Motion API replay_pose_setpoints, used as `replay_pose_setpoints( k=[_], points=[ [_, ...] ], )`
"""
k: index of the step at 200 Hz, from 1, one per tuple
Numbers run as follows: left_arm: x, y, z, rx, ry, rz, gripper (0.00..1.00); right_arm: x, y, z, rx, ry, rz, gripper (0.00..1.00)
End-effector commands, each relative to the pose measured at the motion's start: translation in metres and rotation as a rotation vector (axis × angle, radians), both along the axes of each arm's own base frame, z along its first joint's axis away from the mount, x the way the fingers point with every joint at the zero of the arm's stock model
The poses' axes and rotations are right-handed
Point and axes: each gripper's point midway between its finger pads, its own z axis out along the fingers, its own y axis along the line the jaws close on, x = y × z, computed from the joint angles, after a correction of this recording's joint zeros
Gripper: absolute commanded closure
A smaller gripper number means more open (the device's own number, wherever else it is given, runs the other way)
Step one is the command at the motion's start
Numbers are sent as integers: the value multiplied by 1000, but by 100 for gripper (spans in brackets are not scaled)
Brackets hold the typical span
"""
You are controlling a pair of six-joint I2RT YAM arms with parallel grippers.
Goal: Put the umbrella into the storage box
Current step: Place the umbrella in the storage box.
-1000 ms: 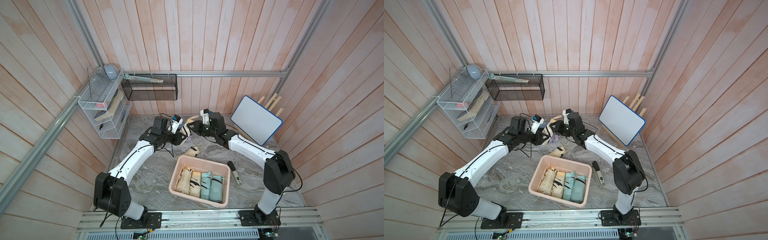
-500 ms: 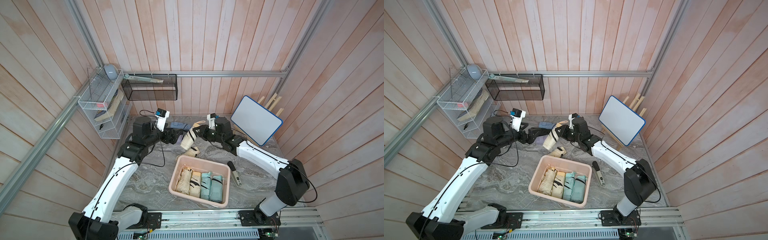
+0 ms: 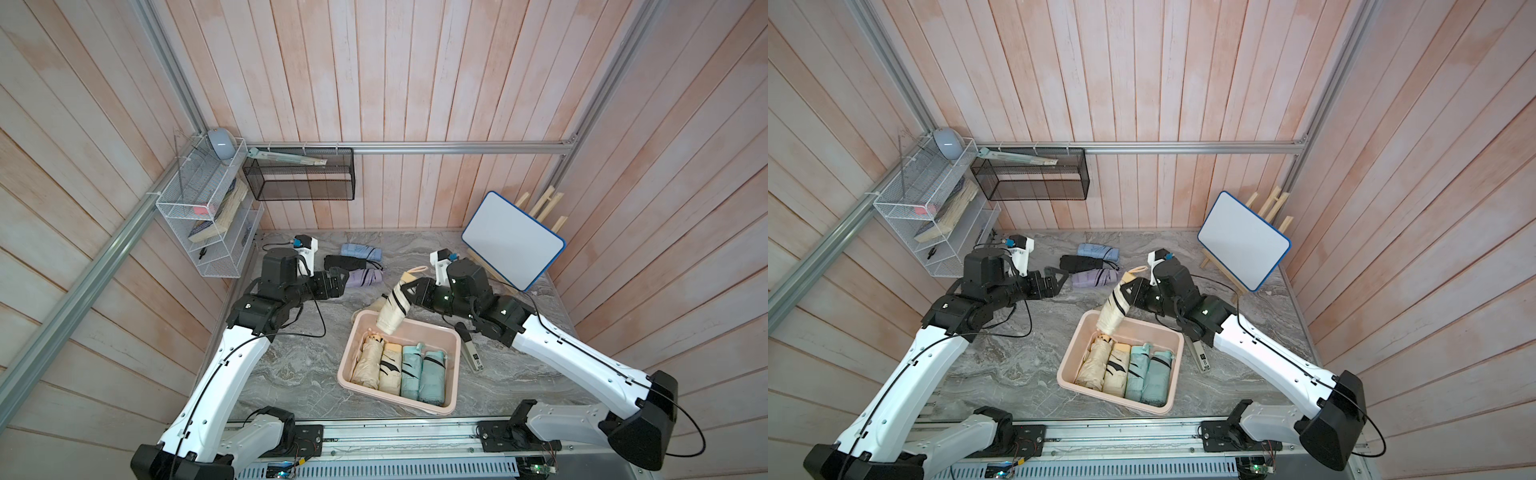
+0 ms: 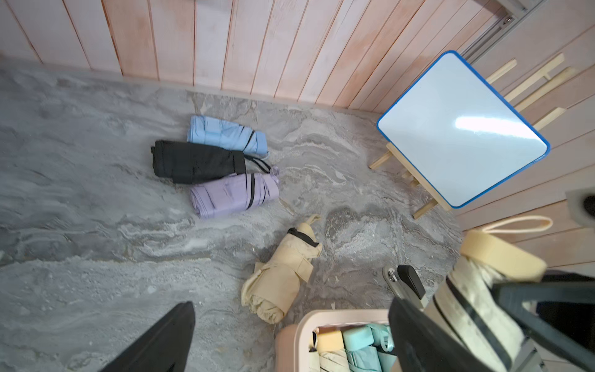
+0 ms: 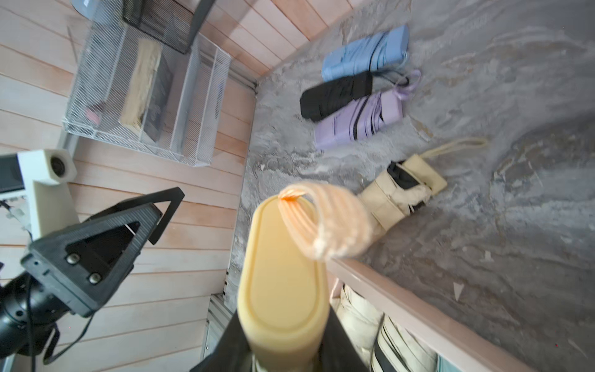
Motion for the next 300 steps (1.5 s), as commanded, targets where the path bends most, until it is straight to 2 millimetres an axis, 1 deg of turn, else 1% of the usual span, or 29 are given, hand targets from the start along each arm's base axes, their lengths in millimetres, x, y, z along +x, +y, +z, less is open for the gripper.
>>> replay_pose_setpoints(
  k=[1,22,43,69,77,83,118,149,163,193,237,250,277,290,300],
  points=[
    [-23,-7,-34,-80,195,0,0,-15,7,-4,12,22,-6,85],
    [-37,-15,-56,-130,292,-28,2,-25,21,-16,4,46,24,85],
    [-46,-21,-73,-170,367,-48,6,-32,32,-28,-23,64,44,85],
    [-54,-29,-82,-217,411,-80,10,-39,41,-42,-51,90,54,84],
    [-56,-30,-84,-221,419,-89,14,-40,42,-47,-58,105,51,85],
    [-58,-31,-86,-218,430,-95,16,-41,43,-51,-68,121,48,85],
    [-69,-32,-98,-196,478,-120,19,-52,56,-64,-106,162,61,85],
    [-72,-40,-102,-187,485,-151,21,-56,64,-80,-105,188,55,85],
    [-73,-42,-106,-177,492,-155,24,-57,69,-85,-92,198,61,85],
    [-74,-43,-115,-152,513,-157,26,-62,80,-95,-65,218,87,85],
    [-74,-45,-123,-160,522,-154,30,-63,87,-115,-77,234,111,84],
    [-74,-47,-124,-173,526,-159,30,-63,87,-124,-102,237,115,83],
    [-73,-49,-124,-188,527,-160,31,-61,90,-135,-134,224,132,77],
    [-72,-49,-124,-184,524,-156,32,-60,90,-141,-152,221,133,72],
    [-72,-48,-125,-178,525,-155,32,-59,89,-145,-167,219,127,66]
  ],
)
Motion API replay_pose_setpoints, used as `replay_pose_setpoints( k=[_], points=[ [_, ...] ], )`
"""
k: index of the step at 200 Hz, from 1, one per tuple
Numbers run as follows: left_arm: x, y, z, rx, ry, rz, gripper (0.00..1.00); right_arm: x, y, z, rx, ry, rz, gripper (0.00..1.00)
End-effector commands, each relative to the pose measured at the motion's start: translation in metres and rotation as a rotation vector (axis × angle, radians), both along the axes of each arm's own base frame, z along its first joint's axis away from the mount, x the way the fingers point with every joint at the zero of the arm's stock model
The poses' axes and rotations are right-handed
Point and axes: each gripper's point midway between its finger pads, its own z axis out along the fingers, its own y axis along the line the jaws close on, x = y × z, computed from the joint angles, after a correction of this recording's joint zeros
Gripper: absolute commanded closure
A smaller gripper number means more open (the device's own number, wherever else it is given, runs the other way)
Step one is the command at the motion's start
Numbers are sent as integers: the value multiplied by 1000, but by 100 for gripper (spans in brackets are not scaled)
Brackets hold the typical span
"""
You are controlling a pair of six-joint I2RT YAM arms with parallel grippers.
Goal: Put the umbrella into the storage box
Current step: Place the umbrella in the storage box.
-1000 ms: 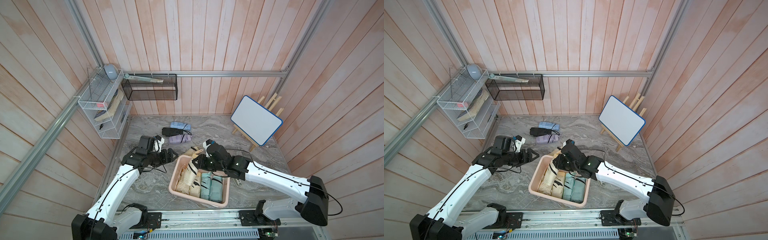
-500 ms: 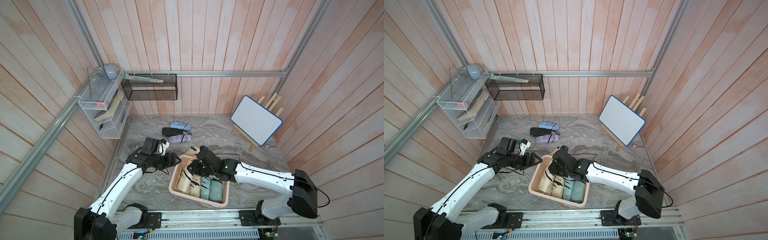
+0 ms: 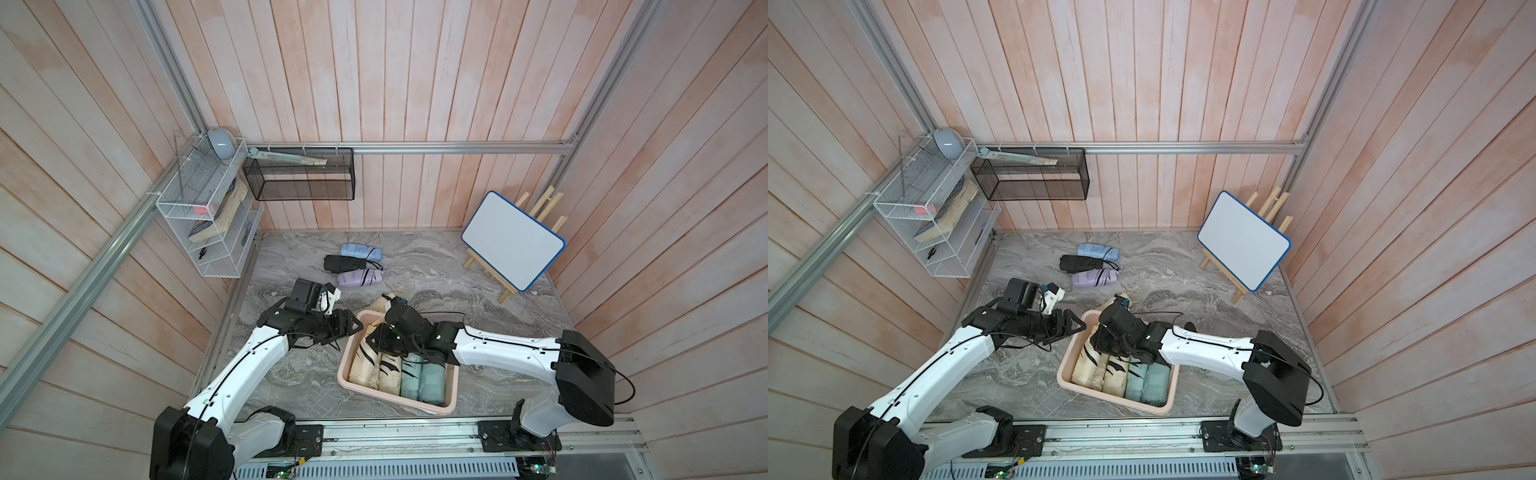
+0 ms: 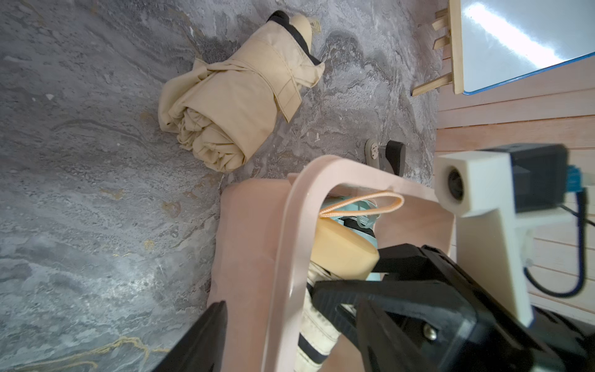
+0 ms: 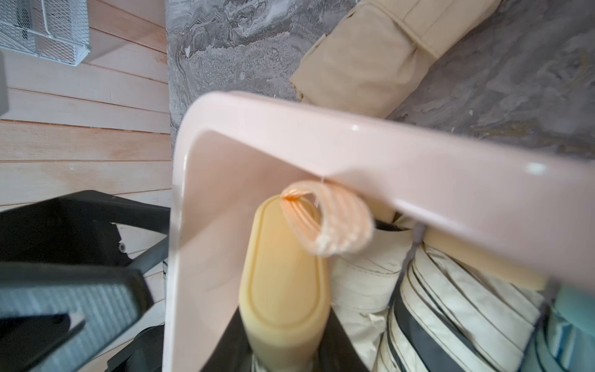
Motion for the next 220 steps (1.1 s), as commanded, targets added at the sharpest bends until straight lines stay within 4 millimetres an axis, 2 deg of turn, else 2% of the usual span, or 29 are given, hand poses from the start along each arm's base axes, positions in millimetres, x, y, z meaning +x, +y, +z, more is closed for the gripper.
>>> replay_pose_setpoints(
  k=[1,41,73,118,142,162,203,220],
  points=[
    [2,-2,-2,-5,-9,-6,32,0,3,-8,-27,-27,28,66],
    [3,-1,-3,4,-9,-2,34,4,-7,-12,-97,-44,8,45],
    [4,-1,-2,7,-14,-1,34,3,-21,-6,-125,-51,-18,37],
    [5,0,-1,14,-21,-3,35,-5,-36,5,-123,-60,-27,37],
    [6,1,-2,27,-24,-7,36,-7,-34,23,-90,-89,-18,38],
    [7,6,-4,77,-33,-8,38,-4,-40,42,-77,-126,-39,39],
    [5,3,-7,176,-64,-48,39,12,-72,76,-87,-202,-104,39],
    [8,2,-9,219,-77,-51,47,22,-87,84,-86,-217,-127,40]
  ],
)
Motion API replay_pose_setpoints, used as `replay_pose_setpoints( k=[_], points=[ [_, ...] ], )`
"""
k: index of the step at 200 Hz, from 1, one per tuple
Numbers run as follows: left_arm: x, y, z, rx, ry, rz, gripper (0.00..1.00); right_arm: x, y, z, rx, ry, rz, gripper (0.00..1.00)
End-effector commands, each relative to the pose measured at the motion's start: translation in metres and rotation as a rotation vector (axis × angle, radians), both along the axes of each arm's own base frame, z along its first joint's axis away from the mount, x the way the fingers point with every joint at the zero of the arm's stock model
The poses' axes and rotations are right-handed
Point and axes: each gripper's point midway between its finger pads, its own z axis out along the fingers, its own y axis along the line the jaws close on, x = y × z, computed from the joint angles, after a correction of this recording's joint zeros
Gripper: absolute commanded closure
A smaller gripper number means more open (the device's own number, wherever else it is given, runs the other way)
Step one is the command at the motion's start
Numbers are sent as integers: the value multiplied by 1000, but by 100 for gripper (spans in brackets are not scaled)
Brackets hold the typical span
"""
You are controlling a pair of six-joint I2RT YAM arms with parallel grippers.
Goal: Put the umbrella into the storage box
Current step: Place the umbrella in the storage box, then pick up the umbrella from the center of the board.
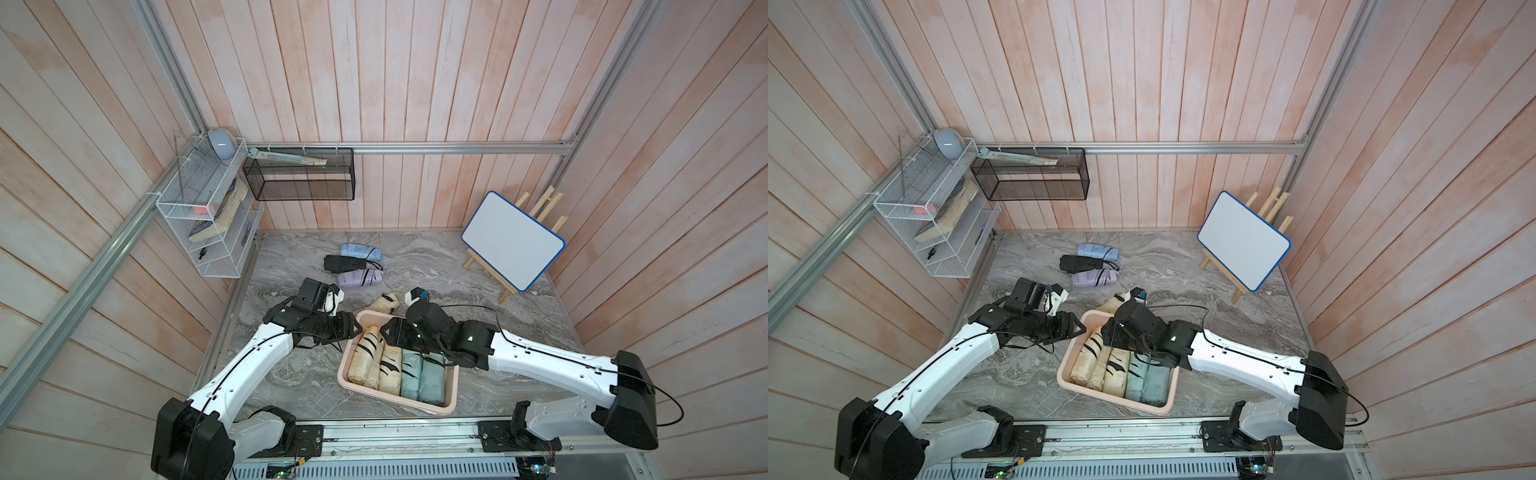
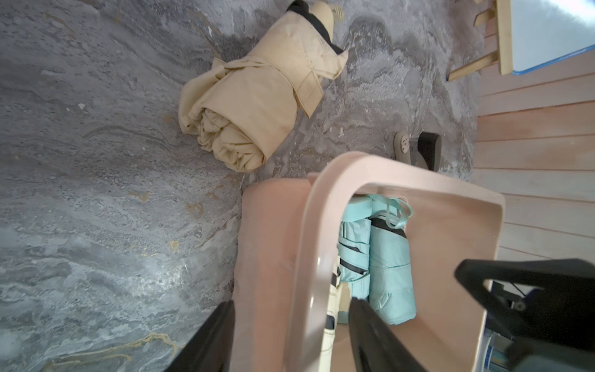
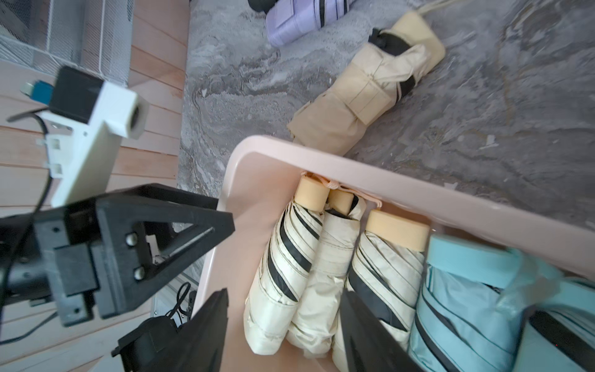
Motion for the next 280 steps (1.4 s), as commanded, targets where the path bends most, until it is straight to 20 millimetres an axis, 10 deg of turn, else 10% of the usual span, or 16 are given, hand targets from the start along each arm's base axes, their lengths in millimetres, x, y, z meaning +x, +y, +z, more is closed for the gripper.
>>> replay_pose_setpoints(
  k=[1,87,159,205,280],
  points=[
    [9,2,4,87,-57,-11,48,17,-27,14,-41,-51,-51,40],
    [11,-4,-2,307,-135,-63,79,95,-93,35,-40,-130,-110,42],
    [1,-3,-3,323,-147,-153,89,160,-82,19,-17,-127,-100,41],
    [16,-3,17,344,-209,-128,36,179,-72,20,-17,-119,-76,41],
    [81,4,104,293,-484,-155,20,192,-95,29,-15,-118,-113,40]
  ],
)
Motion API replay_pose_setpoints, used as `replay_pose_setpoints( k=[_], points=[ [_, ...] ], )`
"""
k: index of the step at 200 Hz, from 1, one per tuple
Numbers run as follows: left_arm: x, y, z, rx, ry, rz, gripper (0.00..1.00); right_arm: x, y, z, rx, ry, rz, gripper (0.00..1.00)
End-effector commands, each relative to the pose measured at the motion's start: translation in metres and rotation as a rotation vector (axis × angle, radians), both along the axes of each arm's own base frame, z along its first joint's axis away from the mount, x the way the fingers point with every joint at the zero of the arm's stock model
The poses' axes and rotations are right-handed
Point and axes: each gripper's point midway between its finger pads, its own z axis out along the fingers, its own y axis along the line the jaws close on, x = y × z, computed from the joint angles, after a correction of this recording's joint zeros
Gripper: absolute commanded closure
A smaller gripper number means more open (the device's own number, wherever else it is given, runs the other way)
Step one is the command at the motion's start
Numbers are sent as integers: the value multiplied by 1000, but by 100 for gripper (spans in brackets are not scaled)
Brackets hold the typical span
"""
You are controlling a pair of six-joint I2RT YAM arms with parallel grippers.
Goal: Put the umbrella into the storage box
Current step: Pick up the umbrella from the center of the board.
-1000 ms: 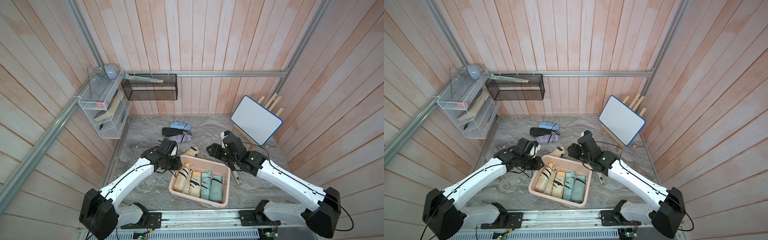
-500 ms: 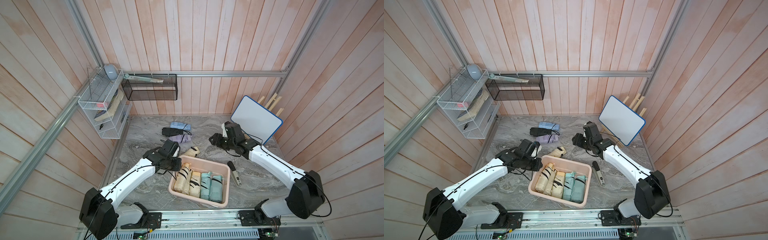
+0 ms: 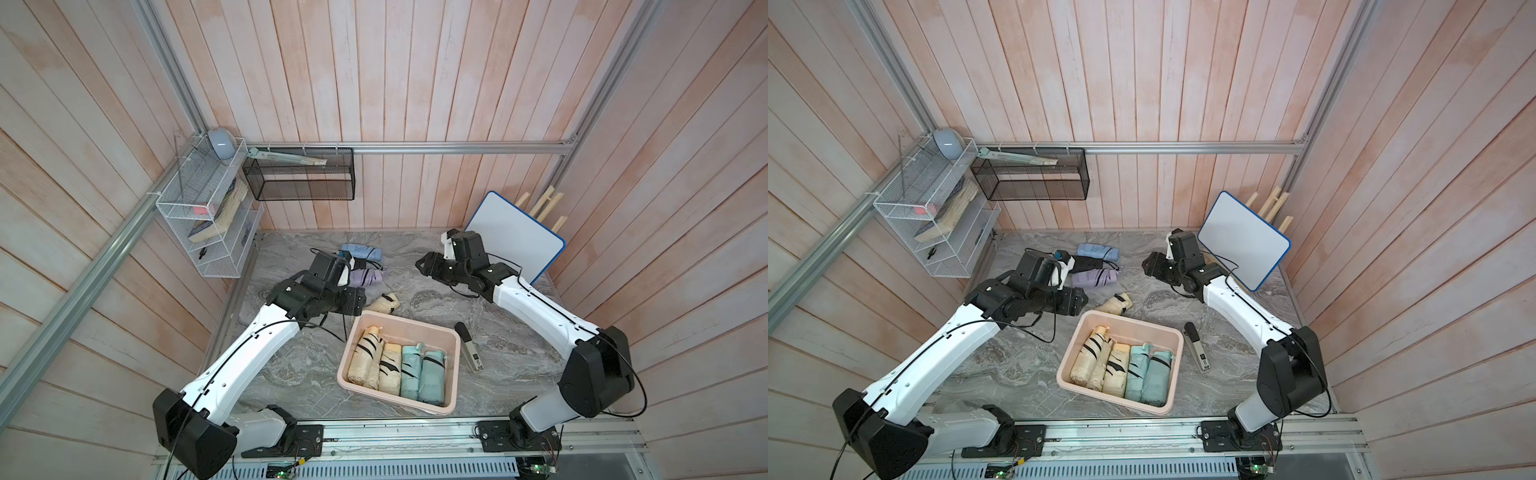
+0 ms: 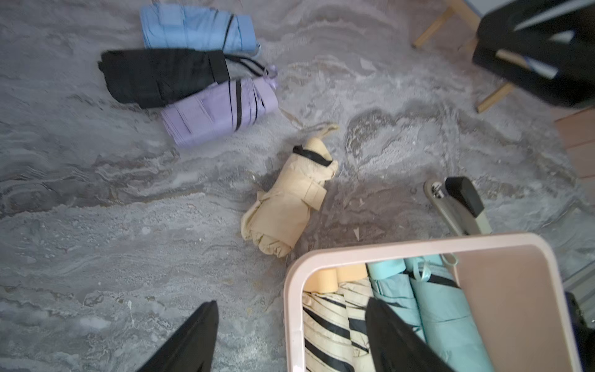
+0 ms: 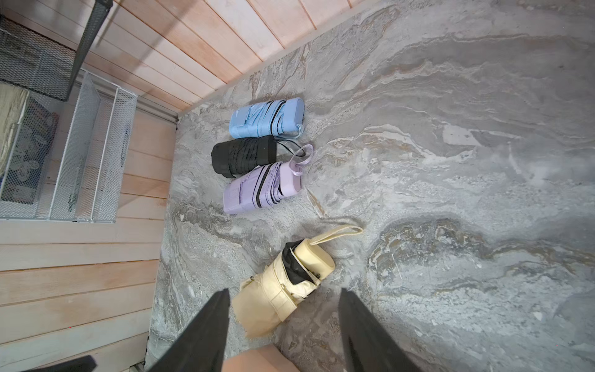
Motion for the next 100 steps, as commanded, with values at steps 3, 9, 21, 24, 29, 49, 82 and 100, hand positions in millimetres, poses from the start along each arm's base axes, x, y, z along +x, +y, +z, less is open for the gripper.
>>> replay_pose_setpoints(
  k=[3,9,21,24,29,49,82,100],
  points=[
    [20,0,6,33,-69,-110,20,2,-4,11,-2,-12,13,40],
    [25,0,7,47,-90,-130,19,2,-4,12,-3,-11,13,40],
    [36,-1,6,84,-126,-172,19,1,-6,15,-11,-15,10,41],
    [39,-1,5,98,-134,-184,19,1,-6,17,-11,-18,8,40],
    [43,-2,3,120,-152,-205,19,1,-8,15,-15,-15,3,40],
    [60,-4,-10,223,-222,-291,19,-1,-10,14,-13,-14,-8,40],
    [81,-3,-32,365,-305,-452,18,-4,-13,13,-20,-11,-12,40],
    [99,7,-48,379,-272,-467,18,-3,-16,14,-28,-19,-21,40]
  ],
)
